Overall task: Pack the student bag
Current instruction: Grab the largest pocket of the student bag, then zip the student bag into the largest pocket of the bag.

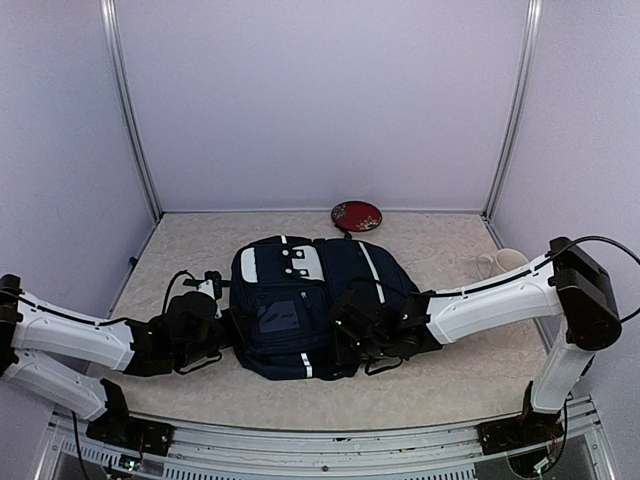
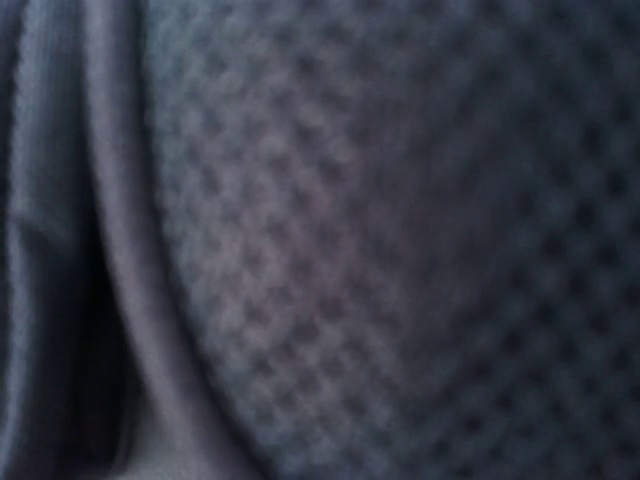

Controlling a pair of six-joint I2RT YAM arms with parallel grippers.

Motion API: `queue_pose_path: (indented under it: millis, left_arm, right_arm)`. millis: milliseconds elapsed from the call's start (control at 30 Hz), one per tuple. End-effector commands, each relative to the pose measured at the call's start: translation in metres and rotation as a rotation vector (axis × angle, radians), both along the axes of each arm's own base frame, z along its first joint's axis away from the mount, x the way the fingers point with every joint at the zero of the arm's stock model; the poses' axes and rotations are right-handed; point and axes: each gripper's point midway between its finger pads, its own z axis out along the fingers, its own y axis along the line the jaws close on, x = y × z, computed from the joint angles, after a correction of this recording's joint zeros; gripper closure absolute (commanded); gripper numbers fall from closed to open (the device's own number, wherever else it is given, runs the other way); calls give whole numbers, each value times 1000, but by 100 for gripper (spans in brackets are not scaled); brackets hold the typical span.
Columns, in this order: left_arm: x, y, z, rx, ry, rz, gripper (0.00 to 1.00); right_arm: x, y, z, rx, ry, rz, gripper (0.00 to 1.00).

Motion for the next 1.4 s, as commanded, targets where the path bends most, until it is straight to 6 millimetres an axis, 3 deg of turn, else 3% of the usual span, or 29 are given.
queue_pose_path:
  millis: [0,233,333,433,533,633,733,833,1067,1233,1367]
  left_arm:
    - [-7,-18,18,-44,-22,-99,100]
    - [-4,-8,22,-19,-43,-75,100]
    - [-3,-9,24,-14,-50,-76,100]
    - [-3,-10,23,-15,-45,-81,100]
    - [-5,-12,21,-15,-39,-89,100]
    - [-5,-11,21,-11,-41,-87,100]
    - [-4,-10,22,-12,-45,-83,100]
    - [-4,-9,23,-10,-47,-79,100]
    - [4,15,26,8,-63,-22,100]
    - [11,44,31,12,-91,57,100]
    - [16,70,34,44,-97,130,100]
  right_arm:
    - [9,-19,1,-40,-28,14,100]
    - [2,-21,-3,-3,31,132,100]
    - [0,-10,-8,23,53,168,99]
    - [2,1,-15,26,77,168,92]
    - [10,0,-24,10,81,106,78]
    - [14,1,-28,12,73,74,76]
    - [18,-3,-29,2,56,48,82]
    - [20,-8,-26,-11,38,40,98]
    - [25,-52,-13,-90,11,42,100]
    - [16,-99,-32,-143,138,81,100]
    - [10,-129,-34,-187,182,72,100]
